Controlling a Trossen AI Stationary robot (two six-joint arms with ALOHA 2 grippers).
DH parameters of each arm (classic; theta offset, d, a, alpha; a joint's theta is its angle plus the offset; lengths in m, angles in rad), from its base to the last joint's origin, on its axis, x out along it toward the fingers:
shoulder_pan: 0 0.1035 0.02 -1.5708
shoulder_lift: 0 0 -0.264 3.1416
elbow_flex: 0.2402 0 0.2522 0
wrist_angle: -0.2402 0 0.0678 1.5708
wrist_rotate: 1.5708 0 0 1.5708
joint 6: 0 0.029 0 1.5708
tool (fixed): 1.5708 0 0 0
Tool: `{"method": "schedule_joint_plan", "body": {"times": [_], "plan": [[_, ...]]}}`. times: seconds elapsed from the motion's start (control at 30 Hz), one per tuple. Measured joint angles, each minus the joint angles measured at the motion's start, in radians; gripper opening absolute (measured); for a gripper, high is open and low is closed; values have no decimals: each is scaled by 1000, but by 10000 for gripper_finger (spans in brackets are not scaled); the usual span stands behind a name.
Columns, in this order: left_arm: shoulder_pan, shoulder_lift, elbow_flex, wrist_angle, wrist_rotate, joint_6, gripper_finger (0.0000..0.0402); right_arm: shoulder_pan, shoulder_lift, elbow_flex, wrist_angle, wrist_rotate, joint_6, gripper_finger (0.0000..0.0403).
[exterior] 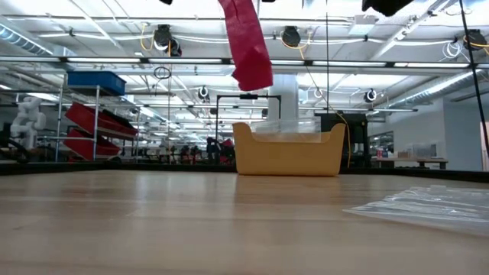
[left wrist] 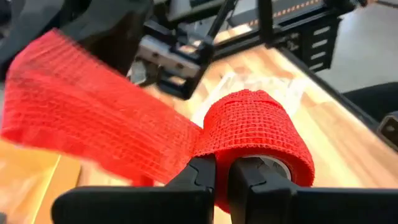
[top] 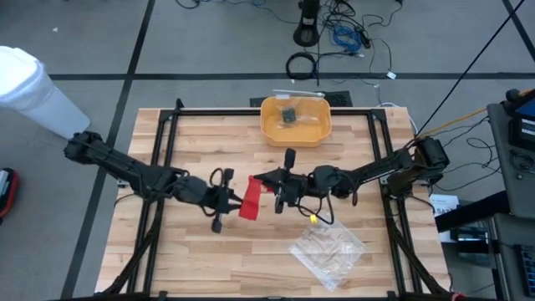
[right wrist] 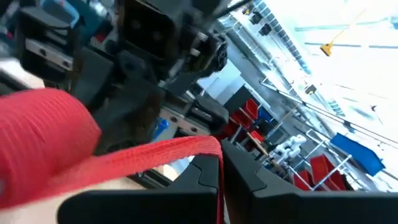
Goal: Roll bandage
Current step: Roll the red bandage
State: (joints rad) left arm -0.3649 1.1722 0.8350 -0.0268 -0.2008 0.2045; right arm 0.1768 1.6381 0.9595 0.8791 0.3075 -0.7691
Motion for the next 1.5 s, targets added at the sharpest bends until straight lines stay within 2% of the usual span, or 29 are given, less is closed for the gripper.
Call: {"method": "schedule_joint_plan", "body": {"times": [0.2,0.37,0.6,0.83,1.0,1.17,1.37,1.5], "plan": [[40,17,6,-31,2,-24,12,49,0,11,-24,25,-155,0],[56,17,6,-46,-6,-35,12,113,0,11,-24,129,-359,0],[85,17,6,-42,-28,-38,12,165,0,11,-49,113,-545,0],[113,17,5,-35,-35,-39,11,162,0,12,-113,75,-560,8],[131,17,4,-36,-60,-38,11,146,-1,12,-161,53,-606,33],[139,17,4,-38,-71,-15,11,142,-1,13,-223,52,-665,80],[150,18,4,0,-74,-5,11,118,-1,13,-339,55,-601,128],[151,18,3,1,-99,18,11,136,-1,13,-280,66,-701,146]]}}
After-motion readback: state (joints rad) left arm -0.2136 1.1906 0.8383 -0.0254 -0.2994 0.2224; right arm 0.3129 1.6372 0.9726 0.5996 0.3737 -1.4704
